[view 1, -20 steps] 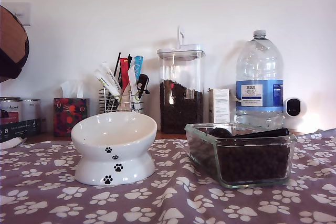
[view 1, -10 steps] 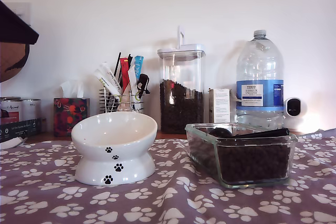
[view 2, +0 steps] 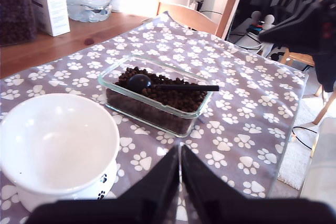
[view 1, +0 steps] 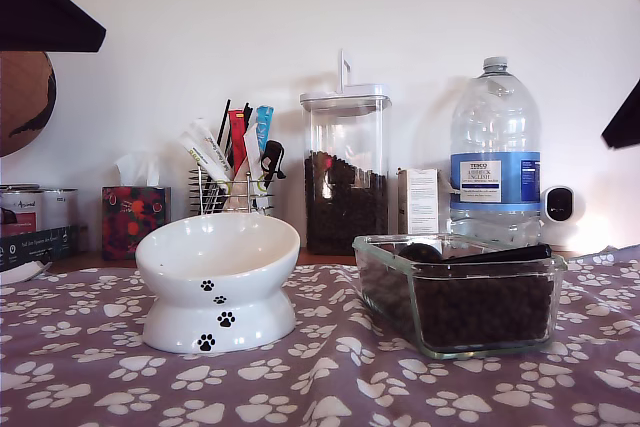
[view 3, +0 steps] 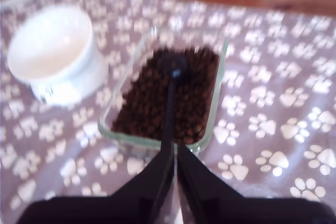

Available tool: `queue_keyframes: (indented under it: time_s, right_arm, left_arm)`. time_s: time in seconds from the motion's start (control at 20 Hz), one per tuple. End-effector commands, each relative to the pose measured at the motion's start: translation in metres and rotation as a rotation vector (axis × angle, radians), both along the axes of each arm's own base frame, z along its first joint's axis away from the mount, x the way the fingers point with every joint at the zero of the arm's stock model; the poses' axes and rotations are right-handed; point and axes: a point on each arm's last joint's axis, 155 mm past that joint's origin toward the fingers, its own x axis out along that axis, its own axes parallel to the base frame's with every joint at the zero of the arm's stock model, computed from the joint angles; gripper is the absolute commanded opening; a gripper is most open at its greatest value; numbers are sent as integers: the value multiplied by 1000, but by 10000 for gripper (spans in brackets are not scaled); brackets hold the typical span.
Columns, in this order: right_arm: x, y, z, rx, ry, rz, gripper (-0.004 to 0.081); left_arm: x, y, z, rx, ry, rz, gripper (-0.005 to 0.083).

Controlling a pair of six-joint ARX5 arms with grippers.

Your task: Measure one spoon of cat food and pour it into the food bowl

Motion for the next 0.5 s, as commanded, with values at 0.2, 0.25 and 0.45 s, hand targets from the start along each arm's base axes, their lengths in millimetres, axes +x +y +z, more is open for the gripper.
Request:
queue_keyframes:
  time_s: [0.2, 0.25, 0.45]
  right_arm:
    - [21, 22, 15, -71, 7, 91, 127]
    - [24, 27, 12, -76, 22, 104, 147]
    - [41, 38, -1, -114, 59, 136, 166]
  left_arm:
    - [-1, 0, -8, 7, 15, -3, -19]
    - [-1, 0, -8, 7, 14, -3, -19]
    - [-1, 0, -8, 8, 17, -3, -19]
